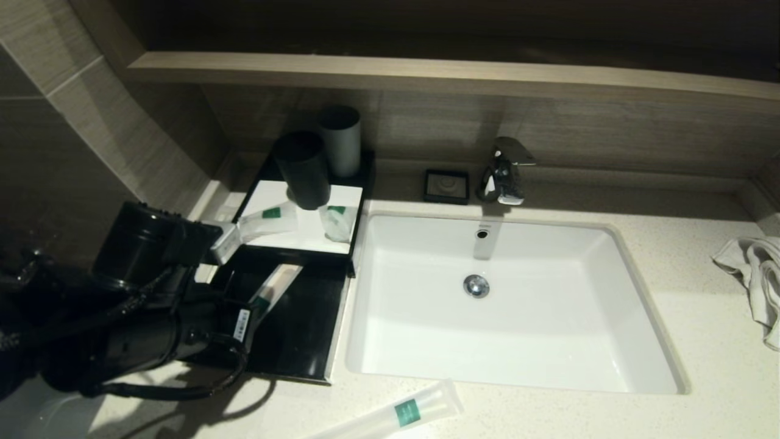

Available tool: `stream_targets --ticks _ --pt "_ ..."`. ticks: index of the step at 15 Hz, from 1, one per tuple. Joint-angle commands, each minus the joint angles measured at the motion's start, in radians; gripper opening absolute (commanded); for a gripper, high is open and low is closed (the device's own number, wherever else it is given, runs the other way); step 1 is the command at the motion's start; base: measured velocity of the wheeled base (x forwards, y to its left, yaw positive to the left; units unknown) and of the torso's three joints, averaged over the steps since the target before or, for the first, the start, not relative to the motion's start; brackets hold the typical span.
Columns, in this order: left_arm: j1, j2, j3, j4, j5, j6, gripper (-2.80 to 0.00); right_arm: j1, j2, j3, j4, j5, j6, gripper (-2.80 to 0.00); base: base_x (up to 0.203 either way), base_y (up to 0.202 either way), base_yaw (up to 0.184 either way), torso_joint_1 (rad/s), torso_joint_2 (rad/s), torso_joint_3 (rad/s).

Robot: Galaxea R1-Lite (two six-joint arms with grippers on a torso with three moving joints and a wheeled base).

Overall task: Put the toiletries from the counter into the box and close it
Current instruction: Pick up the bathroom toiletry

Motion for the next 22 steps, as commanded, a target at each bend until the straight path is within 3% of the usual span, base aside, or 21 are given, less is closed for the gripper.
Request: stream_targets --ticks 1,11,20,21,22 --pt "0.000 -0.010 -0.047 -0.002 0.001 -0.002 -2.80 0.000 0.000 0.000 0.000 0.000 0.001 -2.80 0.000 0.000 0.000 0.000 0.00 0.000" --pt "-0.012 0.128 -0.367 -0.007 -0.006 -0.036 -2.80 0.000 0.000 0.000 0.000 0.000 0.000 -2.80 0.000 0.000 0.000 0.000 0.00 0.000" --pt "-0.099 0.188 -0.473 0.005 -0.001 -0.085 -2.80 0.000 0.002 0.000 0.000 0.000 0.000 -2.80 0.000 0.000 0.000 0.000 0.00 0.000" --pt "-0.108 0.199 -0.474 0.008 0.000 -0.101 -0.93 0.000 0.002 0.000 -0.001 0.000 0.000 -2.80 0.000 0.000 0.000 0.000 0.00 0.000" --pt "-0.116 0.205 -0.471 0.006 0.000 -0.112 0.00 0.000 0.002 0.000 0.000 0.000 0.000 -2.80 0.000 0.000 0.000 0.000 0.00 0.000"
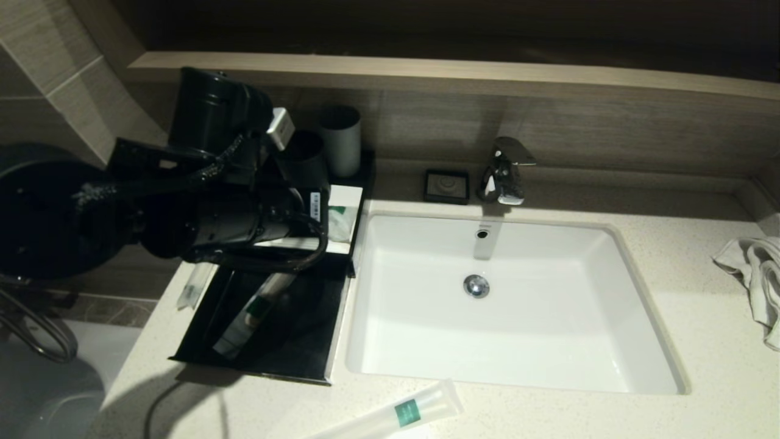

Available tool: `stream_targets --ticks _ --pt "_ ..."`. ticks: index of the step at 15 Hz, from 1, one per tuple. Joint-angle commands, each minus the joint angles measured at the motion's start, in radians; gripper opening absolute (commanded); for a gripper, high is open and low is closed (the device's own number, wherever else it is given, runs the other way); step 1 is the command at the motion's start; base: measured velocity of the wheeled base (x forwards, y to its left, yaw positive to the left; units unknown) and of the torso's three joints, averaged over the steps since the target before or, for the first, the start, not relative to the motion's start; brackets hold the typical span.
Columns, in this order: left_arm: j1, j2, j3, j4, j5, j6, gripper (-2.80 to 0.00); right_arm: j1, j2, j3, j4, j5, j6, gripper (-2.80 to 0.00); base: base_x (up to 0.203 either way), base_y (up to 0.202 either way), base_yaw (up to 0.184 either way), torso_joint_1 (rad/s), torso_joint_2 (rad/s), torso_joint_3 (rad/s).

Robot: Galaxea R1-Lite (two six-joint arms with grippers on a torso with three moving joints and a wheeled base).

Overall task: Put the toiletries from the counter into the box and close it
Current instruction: Pick up the bathroom toiletry

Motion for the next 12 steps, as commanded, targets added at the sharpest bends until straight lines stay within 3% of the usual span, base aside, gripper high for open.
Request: stream_targets --ticks 1,12 --pt "-0.022 0.025 0.004 -0.003 0.003 -0.022 0.00 0.000 0.002 0.000 0.000 0.000 0.000 -2.80 0.000 0.000 0.000 0.000 0.00 0.000" --pt "-0.053 0.115 -0.007 -0.036 0.077 -0.042 0.00 0.000 0.002 0.000 0.000 0.000 0.000 -2.80 0.000 0.000 0.000 0.000 0.00 0.000"
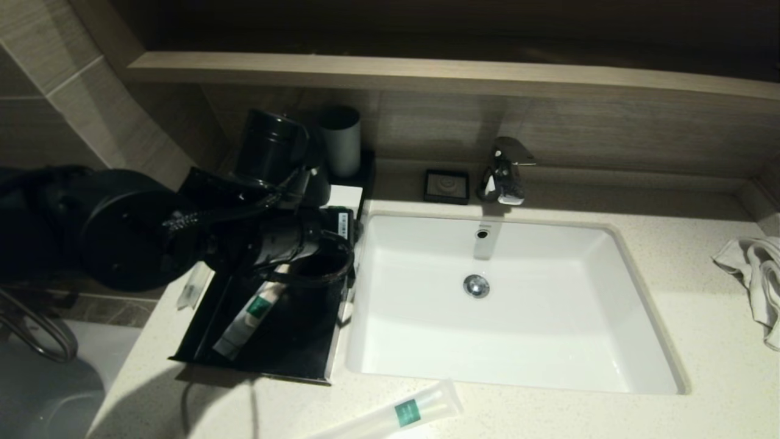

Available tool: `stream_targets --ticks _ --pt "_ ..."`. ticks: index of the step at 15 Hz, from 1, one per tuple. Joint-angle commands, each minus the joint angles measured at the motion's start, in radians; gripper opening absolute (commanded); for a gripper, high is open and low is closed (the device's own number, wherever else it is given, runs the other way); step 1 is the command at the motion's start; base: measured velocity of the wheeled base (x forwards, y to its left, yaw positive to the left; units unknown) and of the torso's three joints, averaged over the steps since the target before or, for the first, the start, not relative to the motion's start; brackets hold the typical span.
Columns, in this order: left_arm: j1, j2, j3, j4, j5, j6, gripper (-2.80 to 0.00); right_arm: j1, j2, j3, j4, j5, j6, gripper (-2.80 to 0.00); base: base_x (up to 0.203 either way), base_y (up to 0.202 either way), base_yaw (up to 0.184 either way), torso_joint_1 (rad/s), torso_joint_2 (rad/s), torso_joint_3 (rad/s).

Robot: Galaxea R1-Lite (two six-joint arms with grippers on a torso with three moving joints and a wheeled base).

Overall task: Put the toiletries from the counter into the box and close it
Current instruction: Pick up the bathroom toiletry

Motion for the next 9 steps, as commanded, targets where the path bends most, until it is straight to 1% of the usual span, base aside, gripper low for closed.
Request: stream_targets --ticks 1,4,6,9 --pt "-0.006 0.021 -0.002 -0.003 0.003 -0.002 0.00 0.000 0.002 0.000 0.000 0.000 0.001 -2.80 0.000 0.000 0.000 0.000 0.00 0.000" --pt "-0.009 0.037 -0.003 -0.004 0.012 -0.002 0.00 0.000 0.002 0.000 0.000 0.000 -0.001 -2.80 0.000 0.000 0.000 0.000 0.00 0.000" --pt "-0.010 0.048 -0.011 -0.003 0.045 0.001 0.00 0.000 0.002 0.000 0.000 0.000 0.000 -2.80 0.000 0.000 0.000 0.000 0.00 0.000" --pt "-0.010 0.056 -0.017 -0.003 0.047 0.002 0.00 0.000 0.002 0.000 0.000 0.000 -0.001 -2.80 0.000 0.000 0.000 0.000 0.00 0.000"
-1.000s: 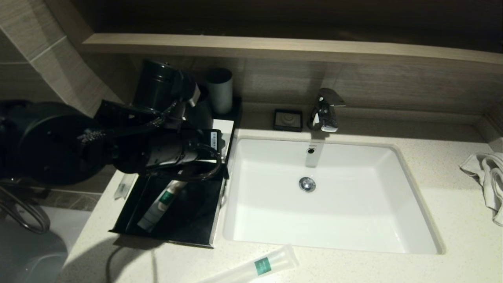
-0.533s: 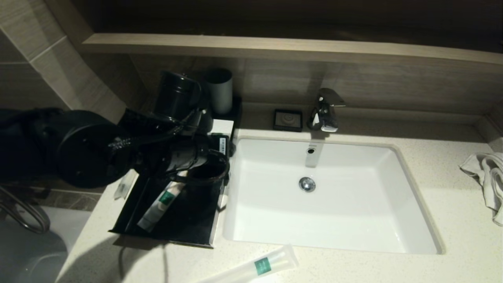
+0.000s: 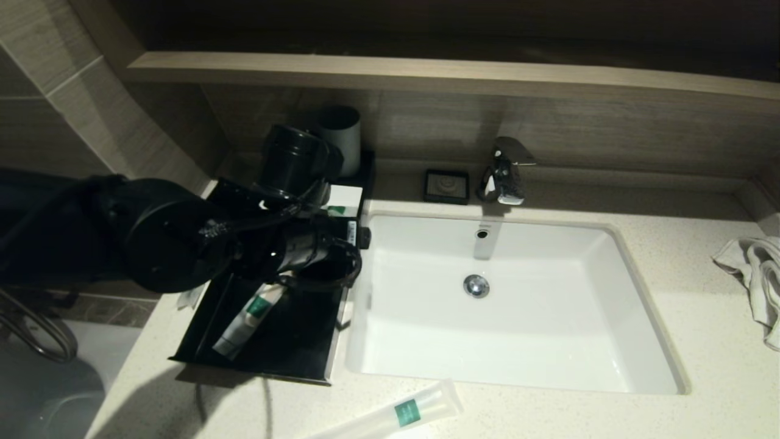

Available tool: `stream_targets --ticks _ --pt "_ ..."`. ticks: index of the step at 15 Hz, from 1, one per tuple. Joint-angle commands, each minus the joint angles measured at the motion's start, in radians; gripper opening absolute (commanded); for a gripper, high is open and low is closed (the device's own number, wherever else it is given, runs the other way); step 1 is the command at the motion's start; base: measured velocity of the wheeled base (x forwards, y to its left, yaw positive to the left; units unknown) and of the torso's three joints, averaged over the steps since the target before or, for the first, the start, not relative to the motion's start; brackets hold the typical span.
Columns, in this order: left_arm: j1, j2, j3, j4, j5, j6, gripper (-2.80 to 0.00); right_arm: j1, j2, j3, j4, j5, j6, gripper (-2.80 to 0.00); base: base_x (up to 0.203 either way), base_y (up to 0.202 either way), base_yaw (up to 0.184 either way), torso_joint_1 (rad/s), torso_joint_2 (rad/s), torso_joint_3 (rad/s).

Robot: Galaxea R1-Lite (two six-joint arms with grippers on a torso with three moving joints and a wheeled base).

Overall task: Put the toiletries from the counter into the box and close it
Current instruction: Pick up the bathroom toiletry

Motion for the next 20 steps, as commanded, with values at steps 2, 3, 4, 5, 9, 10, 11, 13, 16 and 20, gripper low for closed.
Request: stream_targets --ticks 2,3,4,5,9,10,11,13,16,20 --pt "0.000 0.017 -0.002 0.000 0.003 0.000 0.00 0.000 0.002 0.000 0.000 0.000 0.000 -2.80 0.000 0.000 0.000 0.000 0.00 0.000" --pt "0.000 0.024 -0.002 0.000 0.003 0.001 0.00 0.000 0.002 0.000 0.000 0.000 0.000 -2.80 0.000 0.000 0.000 0.000 0.00 0.000" --pt "0.000 0.030 -0.002 0.000 0.003 0.001 0.00 0.000 0.002 0.000 0.000 0.000 0.000 -2.80 0.000 0.000 0.000 0.000 0.00 0.000" --pt "0.000 0.033 -0.002 -0.001 0.003 0.001 0.00 0.000 0.002 0.000 0.000 0.000 0.000 -2.80 0.000 0.000 0.000 0.000 0.00 0.000" --pt "0.000 0.041 -0.001 -0.039 0.011 0.002 0.00 0.000 0.002 0.000 0.000 0.000 0.000 -2.80 0.000 0.000 0.000 0.000 0.00 0.000" --pt "0.000 0.045 -0.001 -0.058 0.012 0.003 0.00 0.000 0.002 0.000 0.000 0.000 0.000 -2.80 0.000 0.000 0.000 0.000 0.00 0.000" --pt "0.000 0.048 -0.002 -0.061 0.023 0.005 0.00 0.000 0.002 0.000 0.000 0.000 0.000 -2.80 0.000 0.000 0.000 0.000 0.00 0.000" --pt "0.000 0.059 -0.002 -0.064 0.045 0.025 0.00 0.000 0.002 0.000 -0.001 0.000 0.000 -2.80 0.000 0.000 0.000 0.000 0.00 0.000" --pt "0.000 0.065 -0.001 -0.068 0.046 0.032 0.00 0.000 0.002 0.000 0.000 0.000 0.000 -2.80 0.000 0.000 0.000 0.000 0.00 0.000" --pt "0.000 0.066 0.001 -0.087 0.061 0.033 0.00 0.000 0.000 0.000 0.000 0.000 0.001 -2.80 0.000 0.000 0.000 0.000 0.00 0.000"
